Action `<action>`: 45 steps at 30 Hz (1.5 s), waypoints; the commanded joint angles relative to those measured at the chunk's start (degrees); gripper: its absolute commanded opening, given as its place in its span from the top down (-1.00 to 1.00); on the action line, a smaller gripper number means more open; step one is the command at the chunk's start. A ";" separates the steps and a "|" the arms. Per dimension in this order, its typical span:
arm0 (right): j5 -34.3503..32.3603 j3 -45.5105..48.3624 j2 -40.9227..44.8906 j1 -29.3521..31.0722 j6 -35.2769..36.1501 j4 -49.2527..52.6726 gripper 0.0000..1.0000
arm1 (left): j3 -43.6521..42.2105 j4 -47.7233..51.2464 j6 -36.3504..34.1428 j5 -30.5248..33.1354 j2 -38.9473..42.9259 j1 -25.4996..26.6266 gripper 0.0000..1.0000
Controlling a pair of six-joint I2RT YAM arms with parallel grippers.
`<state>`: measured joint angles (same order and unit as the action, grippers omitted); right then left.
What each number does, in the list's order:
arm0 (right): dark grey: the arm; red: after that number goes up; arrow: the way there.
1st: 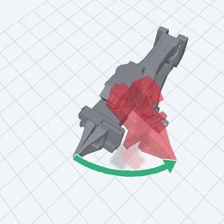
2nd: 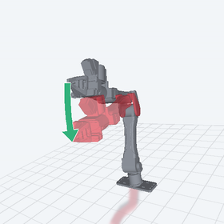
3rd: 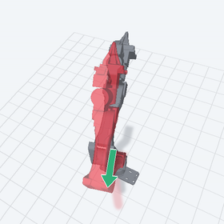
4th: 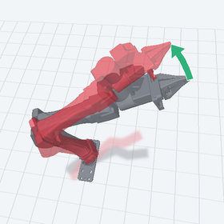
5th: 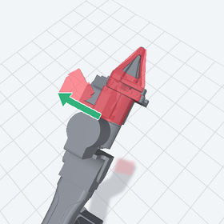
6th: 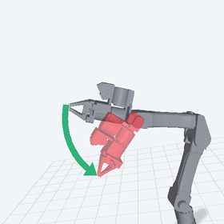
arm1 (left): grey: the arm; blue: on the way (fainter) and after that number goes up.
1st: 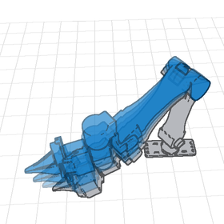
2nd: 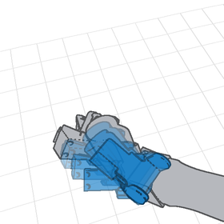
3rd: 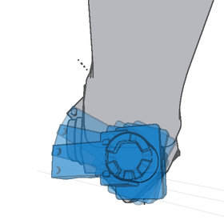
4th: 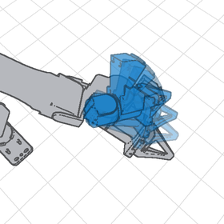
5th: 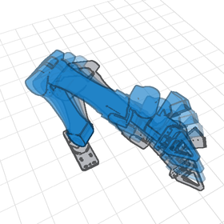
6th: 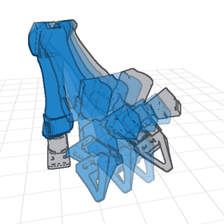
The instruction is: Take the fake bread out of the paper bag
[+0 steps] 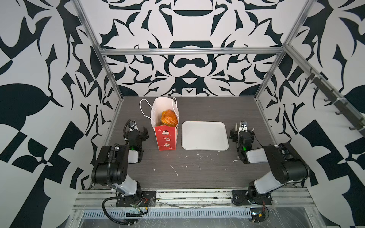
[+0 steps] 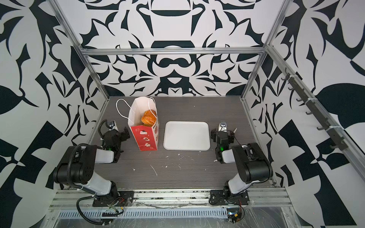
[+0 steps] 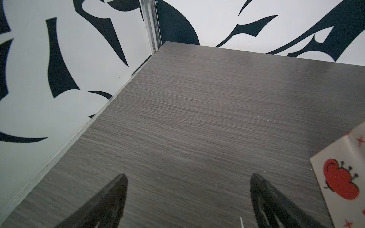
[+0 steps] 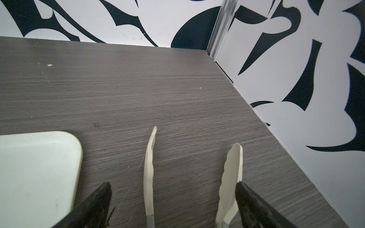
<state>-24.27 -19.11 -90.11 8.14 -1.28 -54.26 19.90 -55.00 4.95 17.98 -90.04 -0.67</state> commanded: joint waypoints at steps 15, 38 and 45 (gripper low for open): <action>-0.86 -0.05 0.28 0.30 0.22 -1.90 -0.99 | 0.58 -0.54 0.57 -0.95 0.24 -0.27 -0.99; -3.06 -0.49 2.60 1.74 1.01 0.23 -0.89 | 2.57 8.77 1.46 2.70 8.33 -0.20 -0.98; -6.69 -9.30 16.77 4.33 0.90 20.81 -0.99 | 8.51 21.53 3.20 4.11 22.51 1.74 -0.95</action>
<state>-29.63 -23.77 -79.31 12.14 -0.27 -39.51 25.50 -39.05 6.28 20.82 -71.85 0.21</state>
